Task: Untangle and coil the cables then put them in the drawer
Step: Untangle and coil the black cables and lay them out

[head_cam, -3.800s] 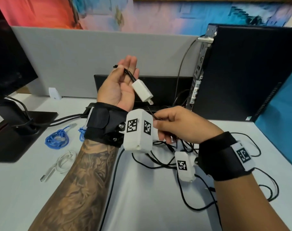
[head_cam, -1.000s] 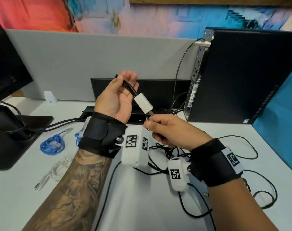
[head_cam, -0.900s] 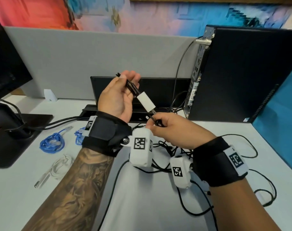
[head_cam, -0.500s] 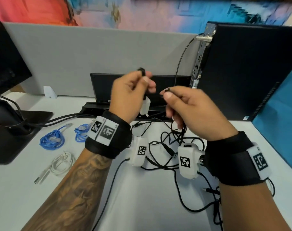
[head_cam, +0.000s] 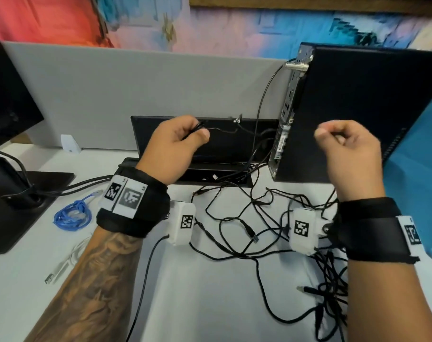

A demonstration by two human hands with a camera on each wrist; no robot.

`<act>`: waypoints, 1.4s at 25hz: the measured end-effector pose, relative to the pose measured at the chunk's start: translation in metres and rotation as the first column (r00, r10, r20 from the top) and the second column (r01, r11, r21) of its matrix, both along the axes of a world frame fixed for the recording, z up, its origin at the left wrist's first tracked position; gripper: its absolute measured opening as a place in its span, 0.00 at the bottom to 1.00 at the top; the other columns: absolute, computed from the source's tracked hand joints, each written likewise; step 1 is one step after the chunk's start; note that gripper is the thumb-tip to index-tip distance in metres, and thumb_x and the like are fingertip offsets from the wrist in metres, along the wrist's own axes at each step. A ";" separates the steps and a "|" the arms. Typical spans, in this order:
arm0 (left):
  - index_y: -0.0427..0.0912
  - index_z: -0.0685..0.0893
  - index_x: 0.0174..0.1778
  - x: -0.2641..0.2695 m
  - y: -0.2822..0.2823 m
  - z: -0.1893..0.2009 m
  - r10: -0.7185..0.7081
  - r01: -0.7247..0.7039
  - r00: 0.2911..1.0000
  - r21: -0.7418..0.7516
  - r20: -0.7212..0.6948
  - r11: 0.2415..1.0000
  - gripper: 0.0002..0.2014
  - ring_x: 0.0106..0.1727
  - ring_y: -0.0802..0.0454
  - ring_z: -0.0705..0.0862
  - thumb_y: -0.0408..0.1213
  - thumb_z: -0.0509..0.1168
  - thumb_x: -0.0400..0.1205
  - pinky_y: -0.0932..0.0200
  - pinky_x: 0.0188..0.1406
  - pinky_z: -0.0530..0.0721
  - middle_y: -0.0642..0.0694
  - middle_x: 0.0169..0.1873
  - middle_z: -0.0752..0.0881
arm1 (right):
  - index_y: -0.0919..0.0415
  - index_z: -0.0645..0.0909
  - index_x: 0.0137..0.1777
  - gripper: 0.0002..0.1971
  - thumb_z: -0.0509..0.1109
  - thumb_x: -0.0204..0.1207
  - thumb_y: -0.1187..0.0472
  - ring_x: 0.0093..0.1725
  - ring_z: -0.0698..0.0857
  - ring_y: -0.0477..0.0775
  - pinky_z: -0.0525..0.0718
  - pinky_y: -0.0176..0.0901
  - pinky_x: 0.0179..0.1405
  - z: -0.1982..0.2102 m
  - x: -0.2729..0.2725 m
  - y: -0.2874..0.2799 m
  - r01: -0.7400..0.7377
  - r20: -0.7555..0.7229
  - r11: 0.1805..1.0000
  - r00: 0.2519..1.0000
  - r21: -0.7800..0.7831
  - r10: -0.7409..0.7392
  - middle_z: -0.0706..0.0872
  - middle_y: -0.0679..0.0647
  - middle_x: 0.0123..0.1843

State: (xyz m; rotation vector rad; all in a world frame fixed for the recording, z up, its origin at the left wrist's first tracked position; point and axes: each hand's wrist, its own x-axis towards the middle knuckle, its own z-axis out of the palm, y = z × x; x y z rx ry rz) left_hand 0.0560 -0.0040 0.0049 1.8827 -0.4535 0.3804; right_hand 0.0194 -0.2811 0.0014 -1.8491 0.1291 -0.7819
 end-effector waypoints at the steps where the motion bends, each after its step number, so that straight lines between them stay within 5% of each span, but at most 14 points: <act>1: 0.33 0.81 0.38 -0.001 0.000 0.001 -0.001 0.001 1.000 -0.007 -0.026 1.000 0.10 0.35 0.56 0.79 0.34 0.66 0.84 0.63 0.38 0.77 0.45 0.31 0.81 | 0.50 0.86 0.46 0.03 0.72 0.80 0.57 0.38 0.81 0.38 0.81 0.41 0.44 -0.004 0.002 -0.003 0.012 -0.055 0.997 0.998 -0.076 -0.016 0.85 0.40 0.39; 4: 0.40 0.82 0.35 -0.005 -0.010 0.001 -0.070 0.068 0.995 -0.027 -0.070 0.997 0.11 0.31 0.65 0.80 0.32 0.65 0.85 0.66 0.39 0.80 0.58 0.27 0.82 | 0.51 0.86 0.42 0.05 0.73 0.79 0.59 0.38 0.82 0.41 0.78 0.37 0.39 -0.013 0.004 0.008 -0.161 -0.331 0.929 0.942 -0.333 0.045 0.86 0.44 0.39; 6: 0.42 0.82 0.35 -0.009 -0.019 0.000 -0.117 0.117 0.991 -0.008 -0.062 0.993 0.11 0.30 0.66 0.79 0.31 0.64 0.85 0.63 0.41 0.82 0.61 0.25 0.82 | 0.47 0.87 0.49 0.03 0.71 0.82 0.56 0.47 0.86 0.42 0.80 0.35 0.46 -0.011 0.002 0.025 -0.273 -0.351 0.891 0.926 -0.364 0.140 0.88 0.43 0.46; 8: 0.41 0.82 0.36 -0.012 -0.026 -0.001 -0.143 0.142 0.989 -0.010 -0.042 0.990 0.11 0.29 0.66 0.79 0.30 0.64 0.85 0.61 0.41 0.82 0.62 0.24 0.81 | 0.47 0.86 0.59 0.08 0.68 0.85 0.51 0.55 0.88 0.41 0.81 0.36 0.55 -0.005 -0.002 0.042 -0.399 -0.256 0.904 0.900 -0.154 0.353 0.91 0.45 0.53; 11: 0.37 0.81 0.36 -0.014 -0.032 -0.003 -0.150 0.149 0.989 -0.081 -0.004 0.985 0.11 0.26 0.64 0.78 0.29 0.64 0.86 0.65 0.34 0.79 0.58 0.24 0.80 | 0.51 0.78 0.72 0.21 0.70 0.82 0.45 0.59 0.91 0.49 0.82 0.46 0.66 -0.001 -0.006 0.067 -0.620 -0.233 0.755 0.718 0.215 0.656 0.93 0.52 0.57; 13: 0.31 0.82 0.40 -0.014 -0.033 -0.004 -0.158 0.157 0.987 -0.122 0.003 0.980 0.10 0.26 0.62 0.77 0.30 0.64 0.86 0.66 0.30 0.76 0.51 0.27 0.81 | 0.52 0.68 0.80 0.30 0.74 0.80 0.52 0.61 0.91 0.51 0.80 0.51 0.71 -0.010 -0.004 0.077 -0.662 -0.246 0.715 0.671 0.226 0.699 0.94 0.52 0.53; 15: 0.25 0.81 0.43 -0.014 -0.032 -0.003 -0.179 0.172 0.984 -0.188 -0.022 0.967 0.10 0.26 0.60 0.75 0.29 0.63 0.86 0.64 0.32 0.76 0.51 0.25 0.80 | 0.55 0.67 0.80 0.29 0.73 0.82 0.61 0.59 0.91 0.55 0.81 0.53 0.71 -0.016 0.000 0.083 -0.637 -0.202 0.743 0.715 0.207 0.669 0.94 0.54 0.49; 18: 0.32 0.82 0.41 -0.009 -0.025 0.000 -0.162 0.142 0.986 -0.300 -0.043 0.943 0.09 0.25 0.59 0.72 0.31 0.64 0.85 0.52 0.43 0.79 0.58 0.21 0.77 | 0.59 0.74 0.69 0.15 0.60 0.85 0.70 0.42 0.90 0.60 0.87 0.49 0.49 -0.010 0.002 0.083 -0.574 -0.037 0.708 0.766 0.412 0.642 0.88 0.56 0.38; 20: 0.38 0.84 0.39 -0.004 -0.019 0.000 -0.157 0.120 0.986 -0.396 -0.062 0.910 0.08 0.25 0.57 0.70 0.35 0.64 0.83 0.53 0.45 0.82 0.56 0.22 0.73 | 0.59 0.77 0.63 0.12 0.55 0.86 0.69 0.27 0.73 0.51 0.70 0.40 0.25 -0.005 0.001 0.076 -0.548 0.048 0.623 0.771 0.558 0.635 0.78 0.53 0.32; 22: 0.40 0.83 0.38 0.002 -0.014 -0.002 -0.176 0.090 0.979 -0.557 -0.103 0.826 0.09 0.24 0.56 0.67 0.35 0.63 0.83 0.57 0.40 0.82 0.52 0.22 0.69 | 0.57 0.78 0.61 0.10 0.58 0.89 0.55 0.24 0.62 0.45 0.59 0.35 0.19 -0.004 0.000 0.065 -0.507 0.009 0.619 0.777 0.600 0.629 0.72 0.50 0.31; 25: 0.39 0.79 0.36 0.013 -0.003 0.000 -0.264 0.012 0.949 -0.813 -0.175 0.582 0.13 0.21 0.57 0.64 0.33 0.58 0.87 0.60 0.34 0.77 0.53 0.20 0.66 | 0.53 0.79 0.55 0.20 0.68 0.79 0.36 0.25 0.62 0.44 0.62 0.34 0.20 -0.009 0.002 0.046 -0.464 -0.085 0.727 0.812 0.506 0.578 0.69 0.46 0.30; 28: 0.39 0.78 0.36 0.022 0.016 0.001 -0.317 -0.071 0.926 -0.920 -0.204 0.386 0.13 0.20 0.57 0.63 0.33 0.57 0.86 0.60 0.33 0.76 0.53 0.19 0.65 | 0.57 0.84 0.45 0.10 0.73 0.82 0.51 0.25 0.73 0.38 0.72 0.32 0.32 -0.018 0.007 0.035 -0.345 -0.166 0.935 0.920 0.086 0.354 0.75 0.45 0.28; 31: 0.40 0.77 0.36 0.026 0.026 -0.001 -0.287 -0.096 0.936 -0.934 -0.202 0.344 0.12 0.20 0.56 0.63 0.32 0.58 0.86 0.59 0.32 0.76 0.52 0.20 0.65 | 0.60 0.85 0.40 0.16 0.69 0.85 0.50 0.24 0.76 0.32 0.73 0.33 0.37 -0.025 0.012 0.027 -0.203 -0.219 0.978 0.957 -0.039 0.190 0.78 0.38 0.22; 35: 0.40 0.77 0.36 0.026 0.023 -0.002 -0.279 -0.093 0.941 -0.941 -0.189 0.326 0.11 0.21 0.56 0.63 0.33 0.58 0.85 0.59 0.32 0.75 0.52 0.20 0.65 | 0.60 0.82 0.33 0.22 0.65 0.86 0.48 0.28 0.75 0.43 0.72 0.39 0.34 -0.024 0.012 0.023 -0.176 -0.320 0.970 0.940 -0.169 0.115 0.77 0.52 0.28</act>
